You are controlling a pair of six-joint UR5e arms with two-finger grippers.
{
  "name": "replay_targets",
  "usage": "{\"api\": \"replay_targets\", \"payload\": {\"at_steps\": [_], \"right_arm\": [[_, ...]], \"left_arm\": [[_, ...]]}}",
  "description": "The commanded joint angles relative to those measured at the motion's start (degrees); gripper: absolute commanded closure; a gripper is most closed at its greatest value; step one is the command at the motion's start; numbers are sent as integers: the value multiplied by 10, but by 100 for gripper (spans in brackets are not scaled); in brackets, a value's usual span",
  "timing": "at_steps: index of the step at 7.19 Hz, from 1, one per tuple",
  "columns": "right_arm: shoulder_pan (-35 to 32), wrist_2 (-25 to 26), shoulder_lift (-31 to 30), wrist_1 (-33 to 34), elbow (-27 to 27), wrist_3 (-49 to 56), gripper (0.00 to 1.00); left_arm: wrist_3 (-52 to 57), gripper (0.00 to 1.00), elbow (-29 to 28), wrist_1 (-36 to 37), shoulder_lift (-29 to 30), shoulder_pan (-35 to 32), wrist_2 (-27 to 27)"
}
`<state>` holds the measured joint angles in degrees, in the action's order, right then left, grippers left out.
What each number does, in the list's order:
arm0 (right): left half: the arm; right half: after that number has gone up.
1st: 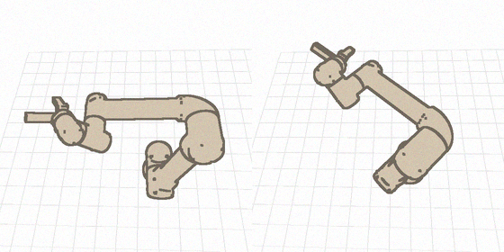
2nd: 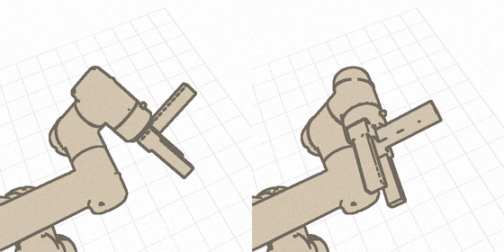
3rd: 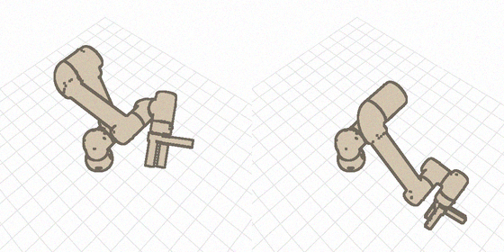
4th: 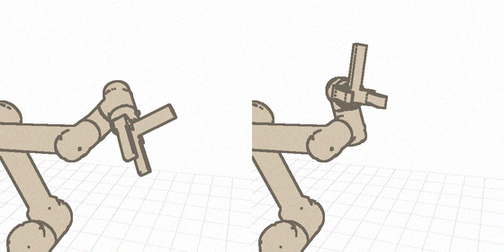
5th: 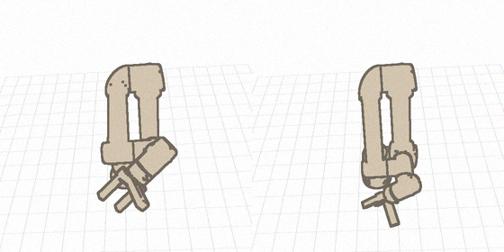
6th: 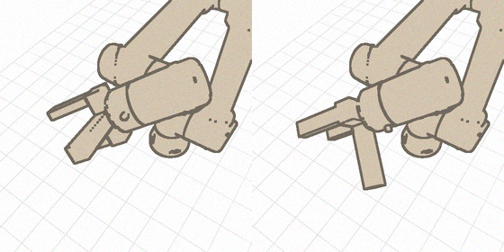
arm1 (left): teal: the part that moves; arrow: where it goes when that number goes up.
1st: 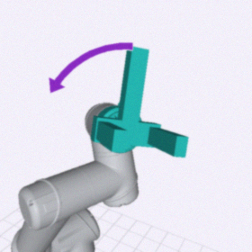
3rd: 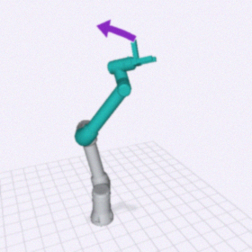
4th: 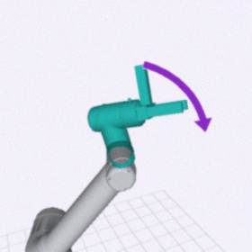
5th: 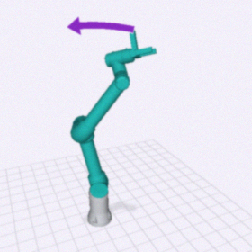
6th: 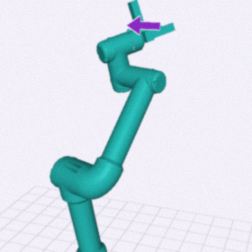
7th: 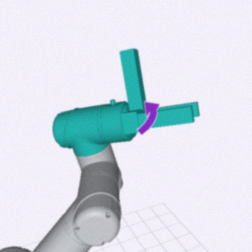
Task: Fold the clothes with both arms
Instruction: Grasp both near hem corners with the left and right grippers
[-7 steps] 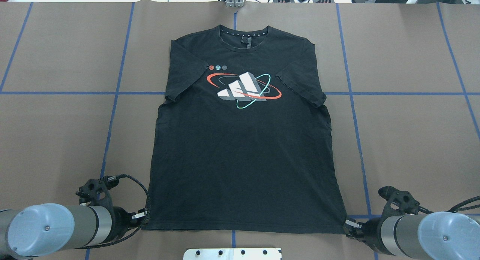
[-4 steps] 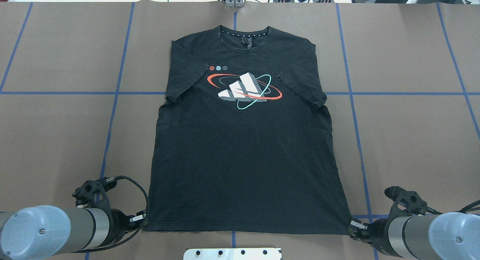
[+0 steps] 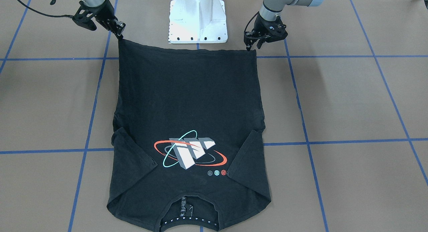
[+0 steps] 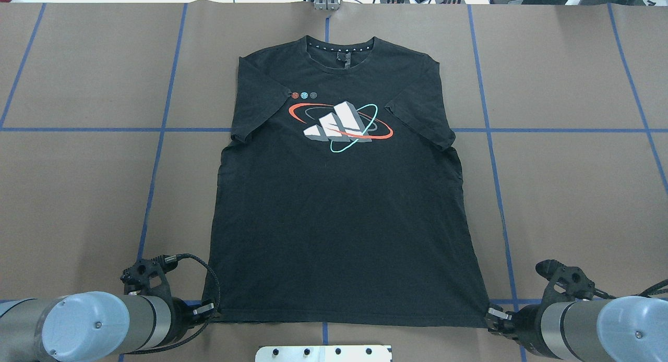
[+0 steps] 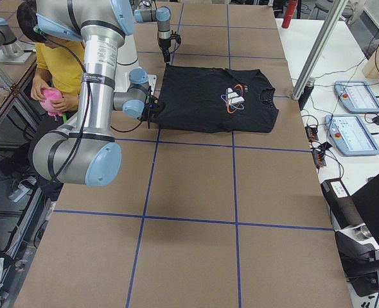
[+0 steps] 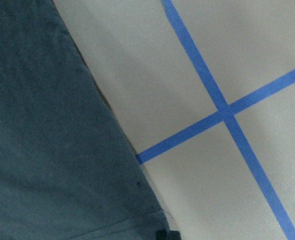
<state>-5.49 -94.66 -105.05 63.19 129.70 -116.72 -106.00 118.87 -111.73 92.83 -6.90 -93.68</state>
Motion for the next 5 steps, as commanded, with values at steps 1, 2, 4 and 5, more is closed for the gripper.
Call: {"api": "replay_targets", "payload": {"at_steps": [1,2,4,5], "right_arm": [[0,0,-1,0,-1,0,100],[0,0,-1,0,-1,0,100],[0,0,-1,0,-1,0,100],[0,0,-1,0,-1,0,100]], "left_arm": [[0,47,-5,0,2,0,1],[0,47,-7,0,1,0,1],[0,51,-8,0,1,0,0],[0,51,-8,0,1,0,0]]}}
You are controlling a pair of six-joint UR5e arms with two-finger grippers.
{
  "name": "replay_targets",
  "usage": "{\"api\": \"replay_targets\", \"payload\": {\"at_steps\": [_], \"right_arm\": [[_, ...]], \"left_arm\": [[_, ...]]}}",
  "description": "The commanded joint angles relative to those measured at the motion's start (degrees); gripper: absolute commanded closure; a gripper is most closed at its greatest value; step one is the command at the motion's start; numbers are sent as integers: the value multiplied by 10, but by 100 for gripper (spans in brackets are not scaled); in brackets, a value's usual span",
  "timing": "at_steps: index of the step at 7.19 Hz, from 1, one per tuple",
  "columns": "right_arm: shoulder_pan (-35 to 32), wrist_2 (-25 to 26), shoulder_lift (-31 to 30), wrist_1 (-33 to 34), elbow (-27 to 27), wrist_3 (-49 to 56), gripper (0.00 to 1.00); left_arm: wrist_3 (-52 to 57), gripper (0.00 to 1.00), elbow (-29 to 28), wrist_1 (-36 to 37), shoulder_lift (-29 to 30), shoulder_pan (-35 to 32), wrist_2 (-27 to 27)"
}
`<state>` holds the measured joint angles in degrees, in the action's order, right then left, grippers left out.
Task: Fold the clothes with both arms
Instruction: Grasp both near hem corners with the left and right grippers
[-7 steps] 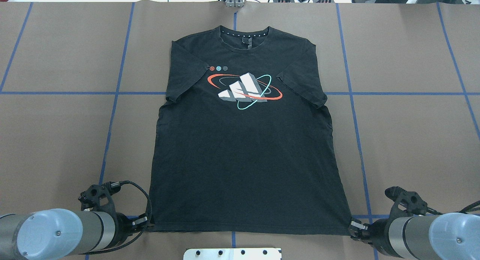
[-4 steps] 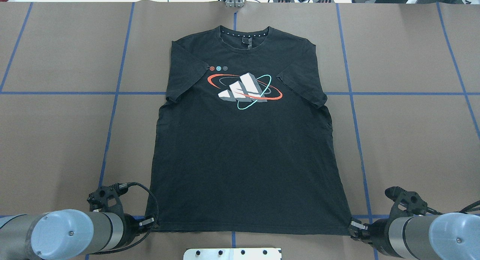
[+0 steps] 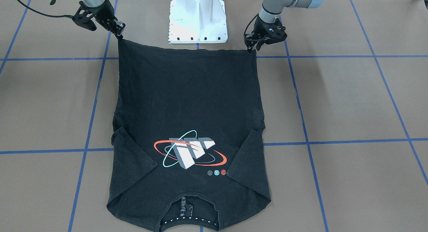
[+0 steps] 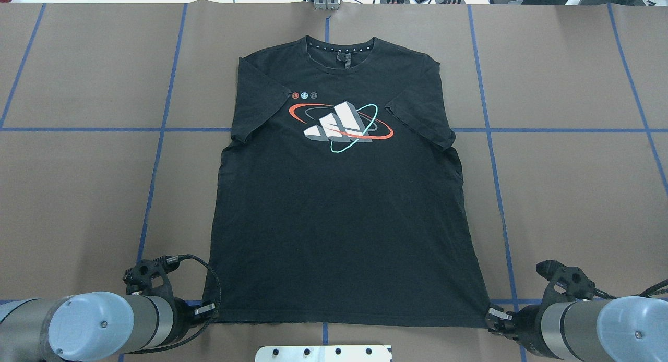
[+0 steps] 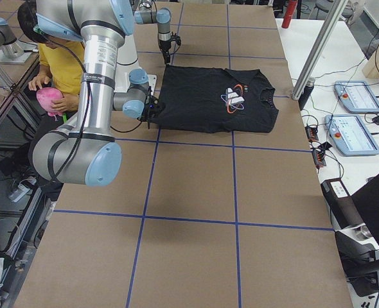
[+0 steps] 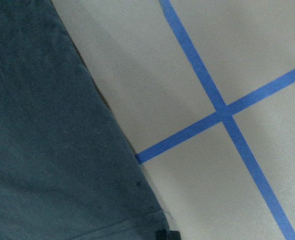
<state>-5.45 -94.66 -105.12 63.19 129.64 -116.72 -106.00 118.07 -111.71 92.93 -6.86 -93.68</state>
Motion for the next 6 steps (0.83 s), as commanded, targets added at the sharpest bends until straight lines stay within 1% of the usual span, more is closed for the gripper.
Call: {"api": "replay_targets", "payload": {"at_steps": [1,4,5,6], "right_arm": [[0,0,0,0,0,0,100],[-1,-1,-1,0,0,0,100],[-1,-1,-1,0,0,0,100],[-2,-1,-1,0,0,0,100]], "left_arm": [[0,54,-2,0,0,0,1],[0,55,-4,0,-1,-1,0],[0,59,-4,1,-1,-1,0],[0,75,-5,1,-1,-1,0]]}}
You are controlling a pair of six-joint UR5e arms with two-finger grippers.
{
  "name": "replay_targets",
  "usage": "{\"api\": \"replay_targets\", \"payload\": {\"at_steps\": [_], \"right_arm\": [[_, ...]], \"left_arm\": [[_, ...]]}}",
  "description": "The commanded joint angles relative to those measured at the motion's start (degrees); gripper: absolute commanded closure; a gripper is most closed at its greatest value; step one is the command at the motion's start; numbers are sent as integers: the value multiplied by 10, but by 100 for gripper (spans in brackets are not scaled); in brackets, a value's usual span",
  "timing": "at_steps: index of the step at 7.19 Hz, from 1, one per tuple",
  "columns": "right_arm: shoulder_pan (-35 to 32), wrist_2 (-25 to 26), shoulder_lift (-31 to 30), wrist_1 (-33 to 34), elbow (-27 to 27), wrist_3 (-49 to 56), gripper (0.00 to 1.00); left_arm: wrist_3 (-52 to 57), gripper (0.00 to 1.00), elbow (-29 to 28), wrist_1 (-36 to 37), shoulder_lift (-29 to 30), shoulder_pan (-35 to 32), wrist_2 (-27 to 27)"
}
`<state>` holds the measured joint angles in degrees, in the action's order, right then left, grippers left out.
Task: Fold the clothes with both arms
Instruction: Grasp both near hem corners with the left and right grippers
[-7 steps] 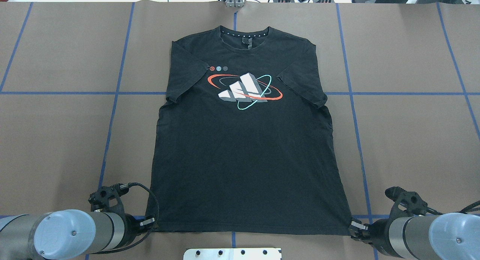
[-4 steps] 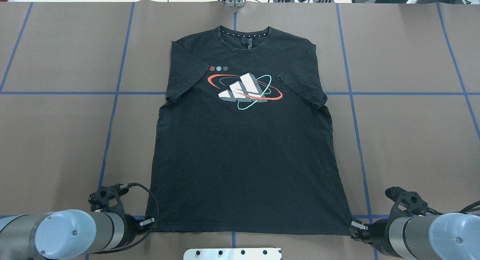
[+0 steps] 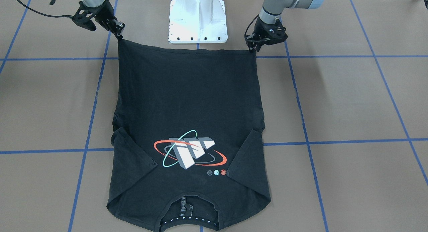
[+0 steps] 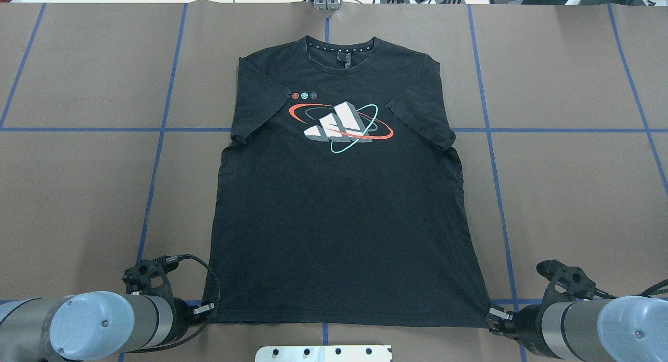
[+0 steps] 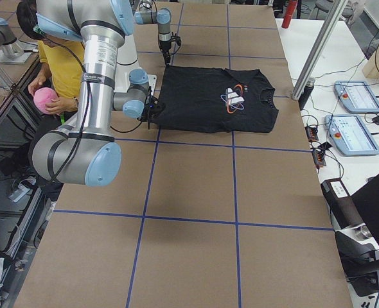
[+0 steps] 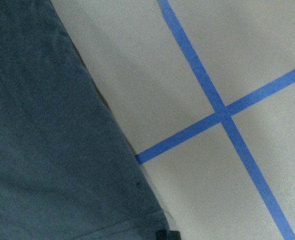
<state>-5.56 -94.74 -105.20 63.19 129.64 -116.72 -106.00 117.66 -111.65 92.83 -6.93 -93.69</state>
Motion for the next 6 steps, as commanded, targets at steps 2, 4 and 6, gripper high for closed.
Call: {"api": "replay_targets", "payload": {"at_steps": [2,4,6], "right_arm": [[-1,0,-1,0,1,0,100],[-1,-1,0,0,1,0,100],[-2,-3,-1,0,4,1,100]], "left_arm": [[0,100,0,0,0,-1,0],[1,100,10,0,0,-5,0],[2,100,58,8,-18,-10,-2]]}}
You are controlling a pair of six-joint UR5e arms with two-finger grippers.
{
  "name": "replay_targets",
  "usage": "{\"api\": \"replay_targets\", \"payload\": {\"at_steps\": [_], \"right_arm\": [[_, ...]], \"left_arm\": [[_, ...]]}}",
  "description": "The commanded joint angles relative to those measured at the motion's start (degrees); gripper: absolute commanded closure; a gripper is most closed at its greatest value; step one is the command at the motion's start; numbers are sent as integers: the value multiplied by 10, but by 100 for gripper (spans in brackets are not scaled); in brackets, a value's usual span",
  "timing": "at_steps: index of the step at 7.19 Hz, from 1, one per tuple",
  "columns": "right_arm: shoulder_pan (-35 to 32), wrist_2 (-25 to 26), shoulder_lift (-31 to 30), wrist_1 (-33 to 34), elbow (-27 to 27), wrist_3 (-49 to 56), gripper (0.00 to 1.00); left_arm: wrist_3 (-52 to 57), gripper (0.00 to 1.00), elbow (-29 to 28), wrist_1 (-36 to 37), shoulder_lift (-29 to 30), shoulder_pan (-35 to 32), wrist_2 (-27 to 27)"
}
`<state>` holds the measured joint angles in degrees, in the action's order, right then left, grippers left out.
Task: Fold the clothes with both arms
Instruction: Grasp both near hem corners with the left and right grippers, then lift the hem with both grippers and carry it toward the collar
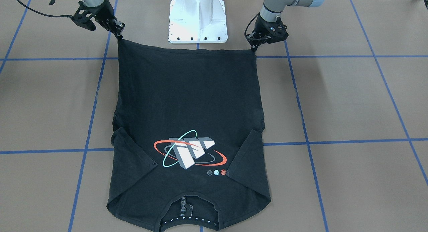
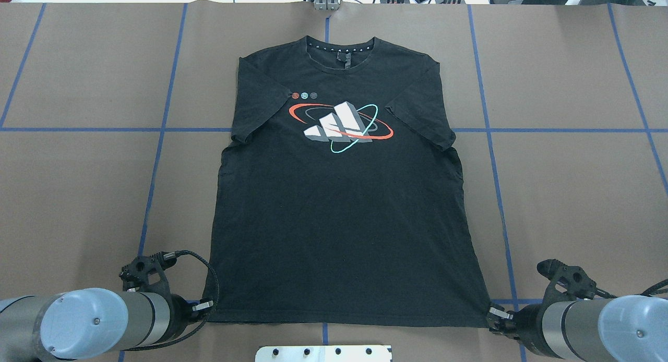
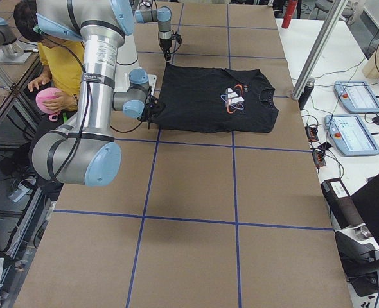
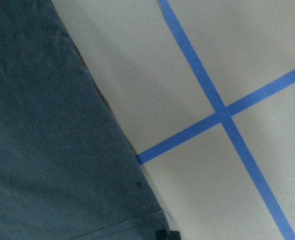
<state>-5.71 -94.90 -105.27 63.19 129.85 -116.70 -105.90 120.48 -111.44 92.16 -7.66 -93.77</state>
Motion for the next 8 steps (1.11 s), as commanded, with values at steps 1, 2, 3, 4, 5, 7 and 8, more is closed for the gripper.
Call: {"api": "replay_targets", "payload": {"at_steps": [1,2,3,4,5,7,8], "right_arm": [[-2,-3,-5,0,11,1,100],[-3,-5,-24,0,34,1,100],[-17,-21,-35,0,50,2,100],[-62,-66,-32,-1,58,5,100],[-118,-121,-28,-1,59,9,100],[-194,-175,13,13,45,10,100],[-252,-201,83,66,14,13,100]], "left_arm": [[1,100,75,16,-35,-3,-4],[1,100,131,17,-66,-4,-15],[1,100,167,18,-80,-16,-41],[1,100,172,17,-72,-45,-70],[6,100,177,17,-53,-79,-97],[27,100,138,25,20,-175,-141],[72,100,95,26,62,-226,-168]]}}
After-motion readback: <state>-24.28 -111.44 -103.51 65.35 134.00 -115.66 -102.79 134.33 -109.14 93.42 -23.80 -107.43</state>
